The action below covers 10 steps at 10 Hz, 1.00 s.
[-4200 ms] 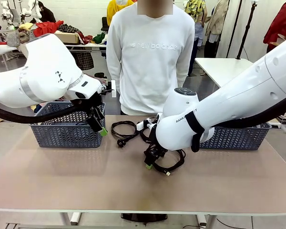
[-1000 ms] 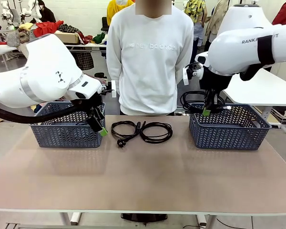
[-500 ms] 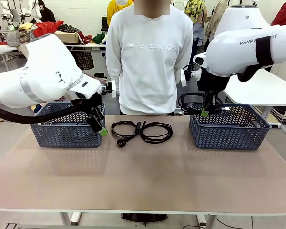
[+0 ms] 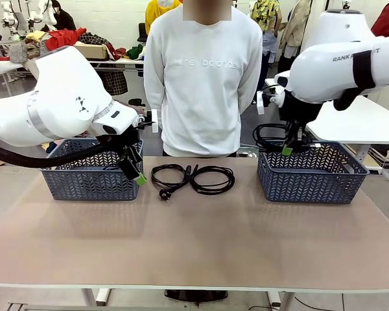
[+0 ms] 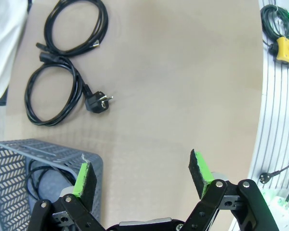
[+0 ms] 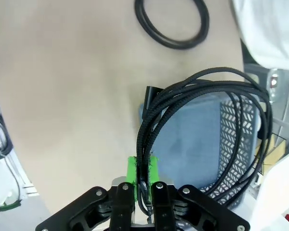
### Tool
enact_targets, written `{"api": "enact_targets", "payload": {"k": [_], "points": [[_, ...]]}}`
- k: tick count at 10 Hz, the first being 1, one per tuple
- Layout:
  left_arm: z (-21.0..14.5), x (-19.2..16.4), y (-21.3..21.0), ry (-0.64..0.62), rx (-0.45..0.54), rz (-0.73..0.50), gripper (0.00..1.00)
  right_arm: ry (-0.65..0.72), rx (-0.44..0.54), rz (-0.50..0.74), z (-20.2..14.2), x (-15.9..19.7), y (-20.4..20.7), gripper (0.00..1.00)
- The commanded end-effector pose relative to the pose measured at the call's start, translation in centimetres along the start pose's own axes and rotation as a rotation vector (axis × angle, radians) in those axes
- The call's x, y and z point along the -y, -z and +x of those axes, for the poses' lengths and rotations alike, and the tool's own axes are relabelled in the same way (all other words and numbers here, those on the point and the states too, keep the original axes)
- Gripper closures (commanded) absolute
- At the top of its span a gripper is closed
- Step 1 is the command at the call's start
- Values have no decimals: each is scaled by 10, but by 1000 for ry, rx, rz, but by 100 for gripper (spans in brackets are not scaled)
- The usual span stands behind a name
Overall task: Organize the cables according to human instructions.
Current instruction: Pick up a bundle of cables and place it in the basket indicated by the human.
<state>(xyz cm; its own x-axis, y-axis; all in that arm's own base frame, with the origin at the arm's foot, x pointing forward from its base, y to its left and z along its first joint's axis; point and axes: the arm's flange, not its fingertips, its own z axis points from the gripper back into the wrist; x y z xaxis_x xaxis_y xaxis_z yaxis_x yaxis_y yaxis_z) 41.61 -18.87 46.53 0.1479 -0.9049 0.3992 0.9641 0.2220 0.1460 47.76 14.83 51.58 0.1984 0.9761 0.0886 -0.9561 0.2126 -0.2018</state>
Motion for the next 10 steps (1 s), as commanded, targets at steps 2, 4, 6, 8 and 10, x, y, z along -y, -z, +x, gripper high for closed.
{"api": "enact_targets", "payload": {"k": [2,4,6,8,10], "points": [[-1,0,-1,-2,0,2,0,-29,10,-37,-33,16,12,89],[-1,0,-1,-2,0,2,0,-32,15,-46,-53,28,23,89],[-1,0,-1,-2,0,2,0,-16,32,-52,-69,41,33,89],[-1,0,-1,-2,0,2,0,-14,37,-43,-78,49,44,89],[-1,0,-1,-2,0,2,0,-12,52,-35,-86,55,55,89]]}}
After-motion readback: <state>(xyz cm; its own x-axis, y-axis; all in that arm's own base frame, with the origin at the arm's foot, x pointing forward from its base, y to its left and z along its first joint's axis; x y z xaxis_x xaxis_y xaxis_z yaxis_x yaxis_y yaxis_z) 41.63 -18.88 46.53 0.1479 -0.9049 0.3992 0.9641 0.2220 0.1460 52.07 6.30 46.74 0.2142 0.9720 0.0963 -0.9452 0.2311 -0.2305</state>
